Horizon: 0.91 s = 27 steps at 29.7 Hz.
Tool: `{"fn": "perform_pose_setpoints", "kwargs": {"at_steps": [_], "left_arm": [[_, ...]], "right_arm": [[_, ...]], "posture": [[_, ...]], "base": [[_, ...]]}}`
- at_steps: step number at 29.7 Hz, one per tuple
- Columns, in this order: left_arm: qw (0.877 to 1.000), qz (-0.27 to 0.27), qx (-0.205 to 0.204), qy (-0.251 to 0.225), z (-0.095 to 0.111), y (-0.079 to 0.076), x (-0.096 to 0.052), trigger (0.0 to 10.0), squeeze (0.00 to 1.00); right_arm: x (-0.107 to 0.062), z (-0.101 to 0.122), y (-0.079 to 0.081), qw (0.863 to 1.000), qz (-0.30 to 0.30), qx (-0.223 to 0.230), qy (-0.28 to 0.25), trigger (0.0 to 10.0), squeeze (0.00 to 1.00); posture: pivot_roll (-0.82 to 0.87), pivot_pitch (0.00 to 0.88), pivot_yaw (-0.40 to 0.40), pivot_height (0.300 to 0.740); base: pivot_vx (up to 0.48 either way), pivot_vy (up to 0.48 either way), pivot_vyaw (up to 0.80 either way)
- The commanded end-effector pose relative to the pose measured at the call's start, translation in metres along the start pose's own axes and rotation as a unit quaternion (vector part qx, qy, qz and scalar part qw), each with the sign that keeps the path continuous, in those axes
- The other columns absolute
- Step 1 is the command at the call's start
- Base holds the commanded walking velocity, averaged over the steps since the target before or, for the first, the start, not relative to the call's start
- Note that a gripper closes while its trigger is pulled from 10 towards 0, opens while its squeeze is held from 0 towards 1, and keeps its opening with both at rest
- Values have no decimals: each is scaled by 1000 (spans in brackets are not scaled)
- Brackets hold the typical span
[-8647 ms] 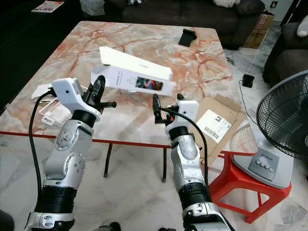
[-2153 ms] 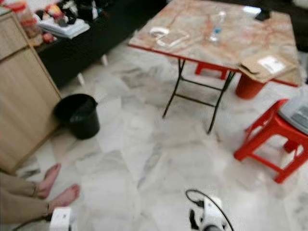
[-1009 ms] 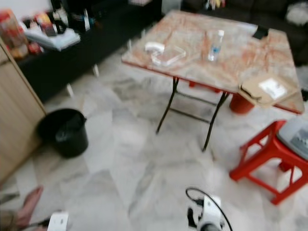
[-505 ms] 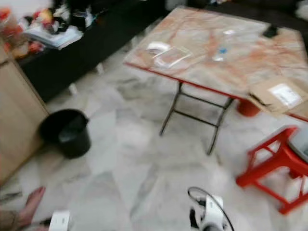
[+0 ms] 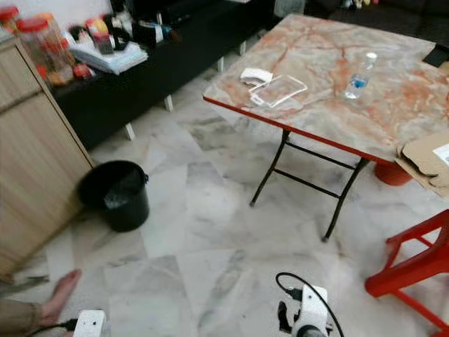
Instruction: Picking trash to rubbish bin
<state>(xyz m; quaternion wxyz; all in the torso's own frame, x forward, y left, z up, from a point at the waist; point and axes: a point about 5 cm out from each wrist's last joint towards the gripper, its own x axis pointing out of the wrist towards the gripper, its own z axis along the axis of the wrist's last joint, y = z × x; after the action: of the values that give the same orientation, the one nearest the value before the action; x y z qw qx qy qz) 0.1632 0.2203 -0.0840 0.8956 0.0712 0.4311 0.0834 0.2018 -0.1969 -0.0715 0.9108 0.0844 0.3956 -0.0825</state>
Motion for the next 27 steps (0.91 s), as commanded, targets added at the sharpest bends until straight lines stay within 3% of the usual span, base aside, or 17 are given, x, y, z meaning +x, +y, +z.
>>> {"fn": "perform_pose_setpoints", "kwargs": {"at_steps": [1,12,18,27], "left_arm": [[1000,2,-1,8,-4,1,-1,10000,0],[1000,5,-3,7,-4,2,-1,10000,0],[1000,4,-4,6,-3,2,-1,10000,0],[1000,3,-3,6,-4,2,-1,10000,0]], "right_arm": [[-2,-4,-8,1000,-11,3,6,10000,0],[-1,0,-8,1000,-11,4,2,10000,0],[-1,-2,-8,1000,-8,7,5,10000,0],[-2,-5,-6,1000,-7,4,13,10000,0]], "posture": [[81,204,-19,740],[79,212,-19,740],[81,212,-15,740],[79,203,-12,740]], "base": [[266,0,0],[263,0,0],[263,0,733],[265,0,0]]}}
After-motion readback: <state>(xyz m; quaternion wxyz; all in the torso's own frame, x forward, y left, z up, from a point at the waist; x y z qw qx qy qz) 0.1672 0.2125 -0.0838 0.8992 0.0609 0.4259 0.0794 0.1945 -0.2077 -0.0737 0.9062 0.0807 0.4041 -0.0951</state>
